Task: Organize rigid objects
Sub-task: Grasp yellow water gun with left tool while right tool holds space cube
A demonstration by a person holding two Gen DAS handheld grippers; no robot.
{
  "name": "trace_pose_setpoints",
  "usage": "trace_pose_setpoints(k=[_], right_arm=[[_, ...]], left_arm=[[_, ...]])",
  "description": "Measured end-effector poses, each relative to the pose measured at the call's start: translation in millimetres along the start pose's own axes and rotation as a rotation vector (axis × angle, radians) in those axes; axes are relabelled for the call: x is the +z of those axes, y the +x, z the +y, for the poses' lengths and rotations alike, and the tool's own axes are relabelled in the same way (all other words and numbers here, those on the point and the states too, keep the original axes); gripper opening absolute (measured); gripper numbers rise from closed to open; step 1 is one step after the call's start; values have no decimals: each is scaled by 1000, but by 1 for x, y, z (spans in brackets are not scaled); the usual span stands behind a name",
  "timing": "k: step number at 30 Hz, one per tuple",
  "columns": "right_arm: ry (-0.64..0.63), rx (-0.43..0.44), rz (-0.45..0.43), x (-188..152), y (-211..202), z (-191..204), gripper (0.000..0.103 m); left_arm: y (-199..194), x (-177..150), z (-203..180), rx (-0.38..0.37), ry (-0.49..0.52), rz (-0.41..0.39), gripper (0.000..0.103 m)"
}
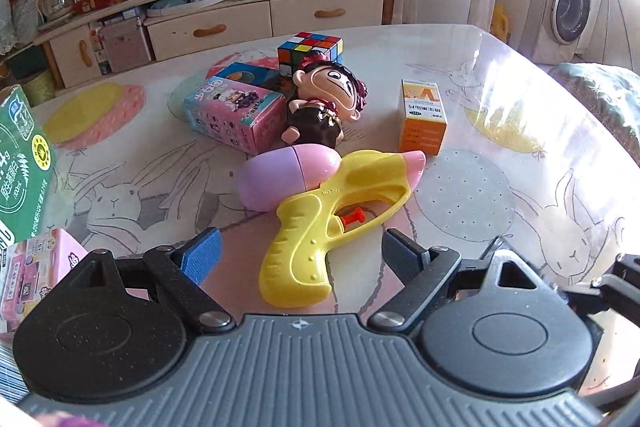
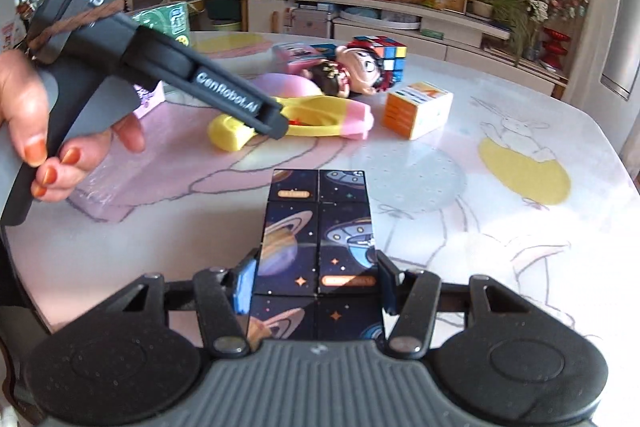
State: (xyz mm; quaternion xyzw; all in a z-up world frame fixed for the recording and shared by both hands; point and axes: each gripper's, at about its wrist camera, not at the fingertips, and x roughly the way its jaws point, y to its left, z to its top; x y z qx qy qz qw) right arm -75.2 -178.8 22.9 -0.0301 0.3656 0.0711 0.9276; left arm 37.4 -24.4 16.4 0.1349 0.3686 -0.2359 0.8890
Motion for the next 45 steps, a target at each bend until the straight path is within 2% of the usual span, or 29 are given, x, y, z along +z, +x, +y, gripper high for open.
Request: trace_pose_setpoints(k=[4, 7, 9, 11, 15, 17, 23, 25, 27, 29, 45], right_arm=[[24, -23, -5, 1, 2, -12, 57], [35, -33, -9, 2, 4, -15, 57], [39, -36, -12, 1, 3, -18, 57], [39, -40, -14, 0, 3, -16, 57], [46, -44, -19, 2, 6, -18, 63], [52, -50, -21, 2, 8, -18, 64], [63, -61, -26, 3, 10, -19, 66], [67, -64, -29, 4, 11, -19, 64], [71, -68, -35, 5, 12, -19, 57], [78, -70, -37, 6, 12, -20, 57], [100, -98, -54, 14, 21, -4, 56]], left_arm=[[13, 3, -1, 22, 14, 12, 103], [21, 1, -6, 37, 32, 19, 97], [25, 1, -6, 35, 29, 10, 96], [28, 3, -6, 30, 26, 1, 85], [31, 3, -7, 26, 21, -22, 71], [35, 5, -7, 13, 16, -26, 48], [31, 3, -3, 16, -15, -28, 47], [27, 1, -3, 17, -26, -29, 46], [25, 1, -1, 21, -34, -31, 45], [22, -1, 1, 24, -44, -38, 45], [-27, -1, 22, 10, -114, -146, 45]])
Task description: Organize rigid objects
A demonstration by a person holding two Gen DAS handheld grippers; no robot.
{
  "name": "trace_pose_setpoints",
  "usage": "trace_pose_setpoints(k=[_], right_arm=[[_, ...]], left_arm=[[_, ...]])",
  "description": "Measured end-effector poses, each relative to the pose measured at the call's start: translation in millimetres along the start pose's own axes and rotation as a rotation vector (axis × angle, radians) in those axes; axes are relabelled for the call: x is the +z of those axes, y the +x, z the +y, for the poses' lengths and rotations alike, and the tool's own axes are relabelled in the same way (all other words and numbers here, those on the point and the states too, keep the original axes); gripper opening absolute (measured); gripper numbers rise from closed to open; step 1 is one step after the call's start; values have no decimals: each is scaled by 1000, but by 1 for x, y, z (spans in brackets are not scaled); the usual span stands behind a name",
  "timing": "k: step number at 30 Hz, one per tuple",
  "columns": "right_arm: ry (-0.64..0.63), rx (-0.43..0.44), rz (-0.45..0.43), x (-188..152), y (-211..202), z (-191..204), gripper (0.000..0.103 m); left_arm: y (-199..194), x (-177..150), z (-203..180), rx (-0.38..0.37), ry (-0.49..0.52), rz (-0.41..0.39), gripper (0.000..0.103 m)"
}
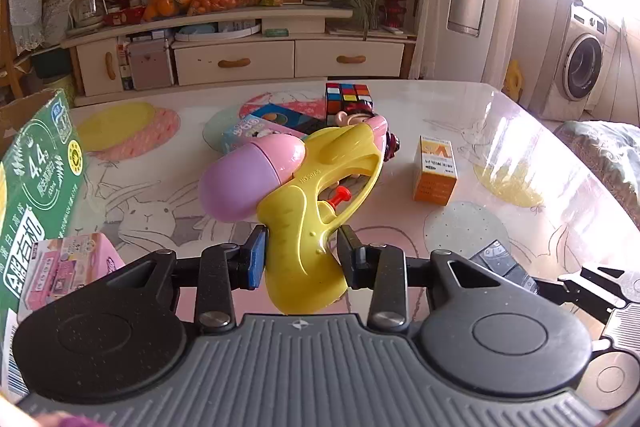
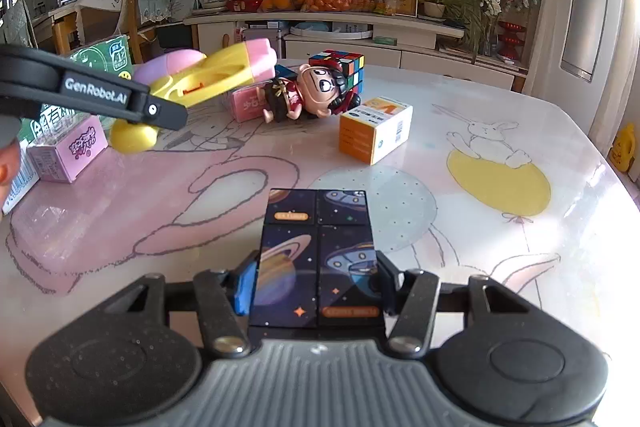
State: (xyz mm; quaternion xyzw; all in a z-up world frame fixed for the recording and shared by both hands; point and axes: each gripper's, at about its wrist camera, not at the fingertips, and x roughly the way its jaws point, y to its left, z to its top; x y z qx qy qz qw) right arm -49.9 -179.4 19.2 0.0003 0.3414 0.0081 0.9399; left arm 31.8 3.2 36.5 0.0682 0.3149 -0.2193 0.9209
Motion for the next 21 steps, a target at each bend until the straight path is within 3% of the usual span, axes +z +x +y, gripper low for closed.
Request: trace_pose_setpoints(k=[10, 21], right_arm=[[26, 18, -22, 14, 1, 17, 56], [-18, 60, -104, 50, -6, 69, 56]], left_arm=[[-41, 14, 28, 8, -40, -94, 45], [-83, 32, 81, 51, -135, -176, 45]])
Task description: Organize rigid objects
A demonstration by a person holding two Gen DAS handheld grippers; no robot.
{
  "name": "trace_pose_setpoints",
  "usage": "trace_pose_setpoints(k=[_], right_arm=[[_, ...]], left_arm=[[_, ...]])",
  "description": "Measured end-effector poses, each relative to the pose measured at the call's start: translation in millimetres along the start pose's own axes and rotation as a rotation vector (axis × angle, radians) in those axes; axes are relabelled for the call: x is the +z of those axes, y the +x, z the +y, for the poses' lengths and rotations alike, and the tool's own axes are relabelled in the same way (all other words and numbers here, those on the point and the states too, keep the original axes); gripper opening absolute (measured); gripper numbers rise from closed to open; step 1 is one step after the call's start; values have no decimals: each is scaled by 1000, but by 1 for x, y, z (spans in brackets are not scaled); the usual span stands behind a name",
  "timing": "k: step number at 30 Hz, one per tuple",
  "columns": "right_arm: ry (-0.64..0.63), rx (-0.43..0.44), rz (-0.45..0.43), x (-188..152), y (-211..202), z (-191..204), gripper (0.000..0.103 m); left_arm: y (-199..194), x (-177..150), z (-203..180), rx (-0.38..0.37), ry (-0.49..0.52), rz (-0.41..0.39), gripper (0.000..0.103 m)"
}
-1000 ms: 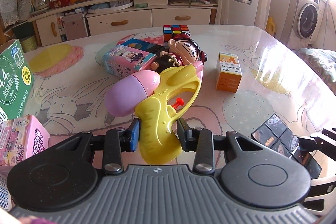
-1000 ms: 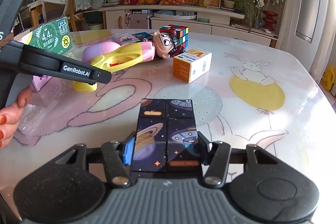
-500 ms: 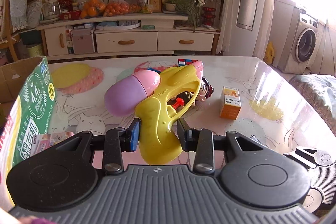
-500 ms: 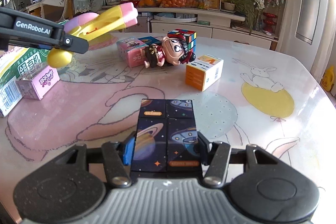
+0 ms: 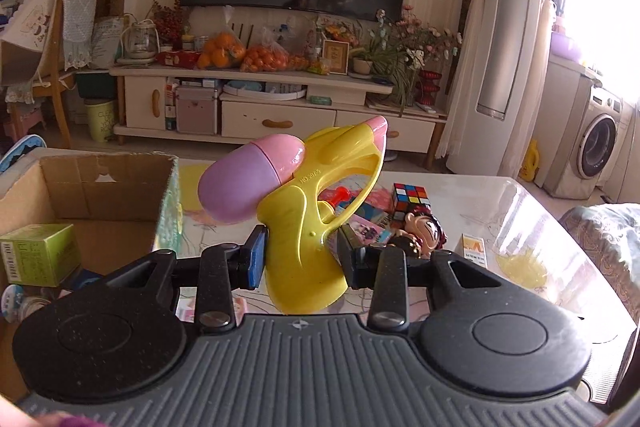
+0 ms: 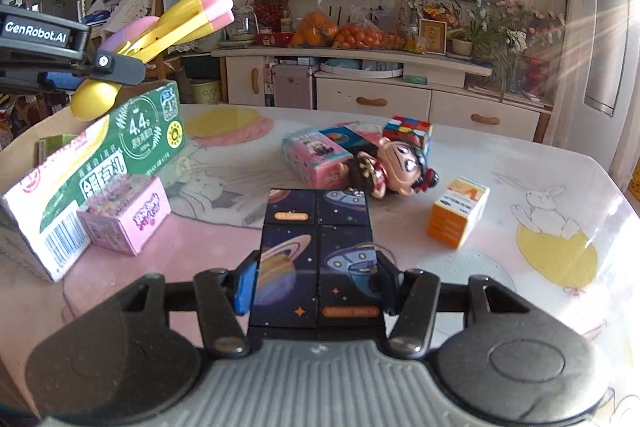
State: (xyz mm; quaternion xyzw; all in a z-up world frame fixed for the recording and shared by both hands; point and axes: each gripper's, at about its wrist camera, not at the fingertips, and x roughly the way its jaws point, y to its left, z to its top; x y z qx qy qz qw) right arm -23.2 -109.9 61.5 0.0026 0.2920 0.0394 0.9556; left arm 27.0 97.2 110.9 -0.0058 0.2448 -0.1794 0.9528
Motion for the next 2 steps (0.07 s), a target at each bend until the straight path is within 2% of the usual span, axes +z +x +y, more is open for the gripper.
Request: trace_pose_setpoints(k=[2], right_arm=[[-14, 25, -21, 10, 0, 15, 56]], left_arm=[[-7, 5, 13, 14, -25, -12, 45]])
